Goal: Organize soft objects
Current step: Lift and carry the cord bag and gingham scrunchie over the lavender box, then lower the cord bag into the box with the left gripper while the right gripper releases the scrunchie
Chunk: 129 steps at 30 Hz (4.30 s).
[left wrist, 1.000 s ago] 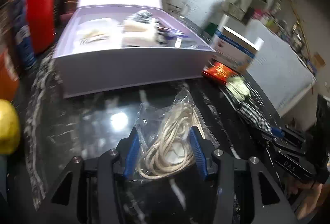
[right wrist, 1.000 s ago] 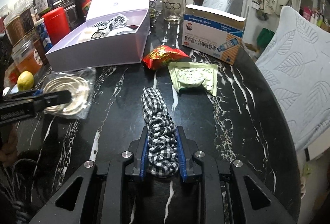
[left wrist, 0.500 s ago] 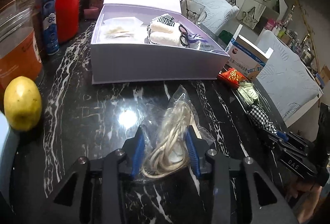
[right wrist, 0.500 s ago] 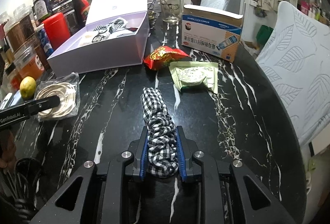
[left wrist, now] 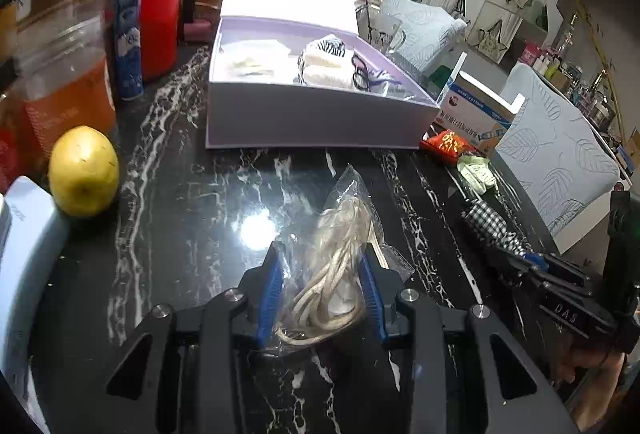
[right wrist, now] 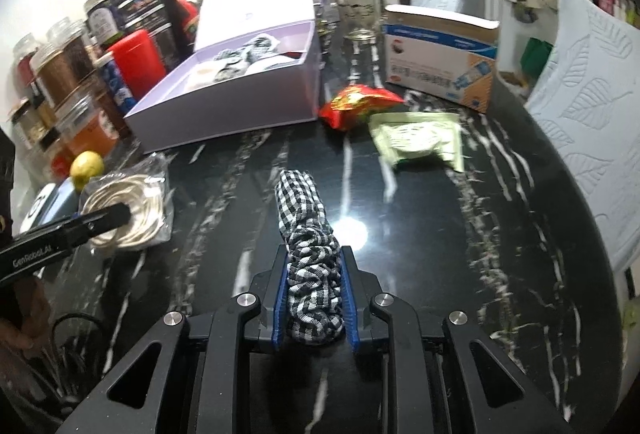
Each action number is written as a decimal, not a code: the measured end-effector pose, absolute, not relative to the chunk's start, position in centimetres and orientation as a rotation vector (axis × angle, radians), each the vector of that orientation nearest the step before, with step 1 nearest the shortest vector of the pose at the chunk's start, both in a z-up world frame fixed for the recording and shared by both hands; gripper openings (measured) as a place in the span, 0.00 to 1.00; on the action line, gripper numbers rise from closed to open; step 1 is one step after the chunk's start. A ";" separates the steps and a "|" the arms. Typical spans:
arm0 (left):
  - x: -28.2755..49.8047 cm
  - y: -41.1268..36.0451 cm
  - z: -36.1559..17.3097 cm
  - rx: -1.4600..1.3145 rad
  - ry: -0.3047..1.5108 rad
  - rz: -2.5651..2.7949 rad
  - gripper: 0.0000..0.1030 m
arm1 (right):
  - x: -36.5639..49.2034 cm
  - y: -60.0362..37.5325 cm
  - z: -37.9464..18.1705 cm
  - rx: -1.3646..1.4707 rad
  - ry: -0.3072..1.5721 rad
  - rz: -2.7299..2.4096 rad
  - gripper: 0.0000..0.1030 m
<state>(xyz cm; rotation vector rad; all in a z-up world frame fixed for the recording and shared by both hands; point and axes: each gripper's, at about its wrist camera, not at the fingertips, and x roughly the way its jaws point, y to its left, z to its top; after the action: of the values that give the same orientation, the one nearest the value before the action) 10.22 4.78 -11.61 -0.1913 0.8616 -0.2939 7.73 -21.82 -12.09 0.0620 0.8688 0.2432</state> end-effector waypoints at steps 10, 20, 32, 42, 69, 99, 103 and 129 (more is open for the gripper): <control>9.1 4.5 -8.9 -0.154 0.808 -0.292 0.36 | 7.2 -19.2 -10.7 0.026 0.835 0.338 0.22; 8.9 4.2 -5.0 -0.123 0.705 -0.300 0.36 | 7.2 -18.3 -6.4 0.029 0.732 0.435 0.22; 11.5 4.8 1.7 -0.098 0.530 -0.297 0.36 | 9.7 -16.5 1.0 -0.041 0.583 0.537 0.22; 15.5 4.4 5.3 -0.073 0.459 -0.277 0.36 | 12.9 -15.9 5.6 -0.067 0.480 0.539 0.22; 28.8 3.7 4.2 -0.009 0.493 -0.167 0.36 | 25.1 -15.1 6.4 -0.021 0.481 0.484 0.22; 36.3 2.7 -5.9 0.073 0.808 -0.082 0.36 | 32.7 -14.7 -2.3 -0.055 0.757 0.381 0.22; 37.0 2.7 -7.3 0.073 0.867 -0.103 0.36 | 33.2 -14.6 -2.9 -0.049 0.778 0.387 0.22; 37.8 1.1 -9.5 0.191 0.962 -0.041 0.74 | 35.4 -13.8 -7.5 -0.079 0.930 0.361 0.22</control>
<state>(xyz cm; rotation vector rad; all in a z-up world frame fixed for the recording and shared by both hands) 37.84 1.07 -9.54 0.1909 0.9617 -0.0413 35.43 -13.76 -7.52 -0.0787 0.9302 0.3608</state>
